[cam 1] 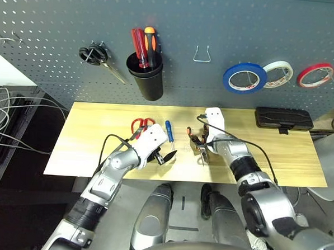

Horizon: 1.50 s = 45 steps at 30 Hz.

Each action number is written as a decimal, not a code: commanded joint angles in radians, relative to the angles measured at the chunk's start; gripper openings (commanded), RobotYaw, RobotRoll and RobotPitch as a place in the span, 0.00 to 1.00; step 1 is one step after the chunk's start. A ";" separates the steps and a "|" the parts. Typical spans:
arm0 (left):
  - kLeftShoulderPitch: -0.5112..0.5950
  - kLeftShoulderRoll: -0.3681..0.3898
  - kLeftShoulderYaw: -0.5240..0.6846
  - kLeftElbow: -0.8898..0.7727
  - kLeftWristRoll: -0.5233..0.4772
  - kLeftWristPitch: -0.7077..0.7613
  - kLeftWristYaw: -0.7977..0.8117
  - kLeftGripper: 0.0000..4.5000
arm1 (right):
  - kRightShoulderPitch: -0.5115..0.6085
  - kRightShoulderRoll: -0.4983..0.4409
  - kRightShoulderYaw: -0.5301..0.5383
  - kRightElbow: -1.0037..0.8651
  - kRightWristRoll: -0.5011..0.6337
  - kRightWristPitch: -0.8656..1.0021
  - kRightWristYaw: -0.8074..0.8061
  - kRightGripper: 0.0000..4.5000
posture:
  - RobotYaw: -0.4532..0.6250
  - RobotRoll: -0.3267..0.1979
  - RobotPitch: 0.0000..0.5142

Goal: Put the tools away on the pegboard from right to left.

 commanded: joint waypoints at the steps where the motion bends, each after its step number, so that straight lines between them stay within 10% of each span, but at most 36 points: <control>1: 0.008 0.010 0.008 0.004 0.003 0.008 -0.001 1.00 | 0.014 0.006 0.026 0.071 -0.033 0.017 0.008 0.99 | 0.69 0.62 0.49; 8: -0.016 0.014 0.013 0.035 0.002 -0.002 -0.007 1.00 | 0.030 -0.019 0.128 0.054 -0.108 0.107 0.108 0.65 | 0.67 0.62 0.47; 17: -0.046 0.002 0.022 0.050 -0.002 -0.056 0.005 1.00 | 0.096 -0.092 0.145 -0.141 -0.114 0.083 0.165 0.65 | 0.65 0.62 0.47; 33: -0.028 -0.035 0.121 0.025 -0.072 -0.507 0.059 1.00 | 0.393 -0.297 0.146 -1.010 -0.047 -0.237 0.359 0.65 | 0.59 0.62 0.48; 45: -0.092 -0.056 0.155 0.039 -0.101 -0.585 0.075 1.00 | 0.308 -0.245 0.082 -1.147 0.016 -0.365 0.301 0.65 | 0.56 0.62 0.46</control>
